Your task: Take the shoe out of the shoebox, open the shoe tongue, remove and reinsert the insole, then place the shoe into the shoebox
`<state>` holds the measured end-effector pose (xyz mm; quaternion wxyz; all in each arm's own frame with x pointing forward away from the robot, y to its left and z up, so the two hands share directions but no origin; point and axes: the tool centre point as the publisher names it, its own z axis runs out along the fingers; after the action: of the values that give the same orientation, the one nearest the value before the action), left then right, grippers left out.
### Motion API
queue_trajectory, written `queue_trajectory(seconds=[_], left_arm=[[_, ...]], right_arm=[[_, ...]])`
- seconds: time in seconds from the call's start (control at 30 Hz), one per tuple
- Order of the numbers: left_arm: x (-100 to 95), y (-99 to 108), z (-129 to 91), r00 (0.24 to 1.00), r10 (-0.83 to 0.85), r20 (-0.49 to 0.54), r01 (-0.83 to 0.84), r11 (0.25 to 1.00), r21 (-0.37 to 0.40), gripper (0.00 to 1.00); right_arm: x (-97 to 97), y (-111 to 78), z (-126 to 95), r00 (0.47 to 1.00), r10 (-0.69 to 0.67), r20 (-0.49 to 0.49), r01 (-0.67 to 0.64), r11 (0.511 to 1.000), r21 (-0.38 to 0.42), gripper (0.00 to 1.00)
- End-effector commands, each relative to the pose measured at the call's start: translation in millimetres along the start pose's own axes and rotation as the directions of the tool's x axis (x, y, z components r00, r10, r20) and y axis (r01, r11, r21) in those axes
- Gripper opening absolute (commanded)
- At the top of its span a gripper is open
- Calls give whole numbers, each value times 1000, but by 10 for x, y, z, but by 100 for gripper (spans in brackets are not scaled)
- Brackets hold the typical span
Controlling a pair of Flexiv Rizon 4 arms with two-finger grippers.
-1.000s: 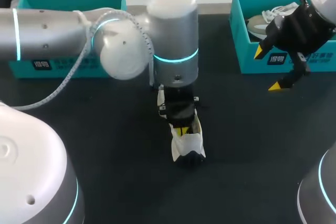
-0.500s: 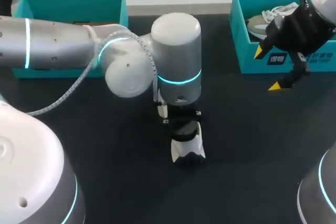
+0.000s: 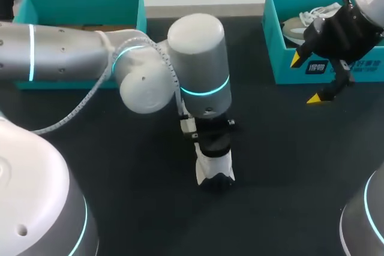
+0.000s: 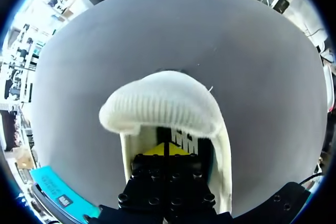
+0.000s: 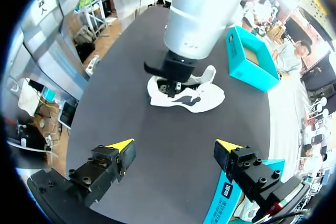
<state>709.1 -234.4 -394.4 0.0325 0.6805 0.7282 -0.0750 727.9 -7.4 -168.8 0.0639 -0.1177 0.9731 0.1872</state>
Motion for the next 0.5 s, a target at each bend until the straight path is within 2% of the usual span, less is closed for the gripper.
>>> queue_trajectory(seconds=[0.03, 0.23, 0.5], left_arm=[[79, 44, -160, 1000, 5, 8, -5, 1000, -2, 0], [164, 110, -238, 1000, 1, 18, 0, 1000, -24, 0], [142, 195, 104, 999, -24, -34, 22, 999, -43, 0]], right_arm=[[-17, 1, 11, 1000, 0, -3, 0, 1000, 2, 100], [-17, 1, 11, 1000, 0, -3, 0, 1000, 2, 100], [-17, 1, 11, 1000, 0, -3, 0, 1000, 2, 100]])
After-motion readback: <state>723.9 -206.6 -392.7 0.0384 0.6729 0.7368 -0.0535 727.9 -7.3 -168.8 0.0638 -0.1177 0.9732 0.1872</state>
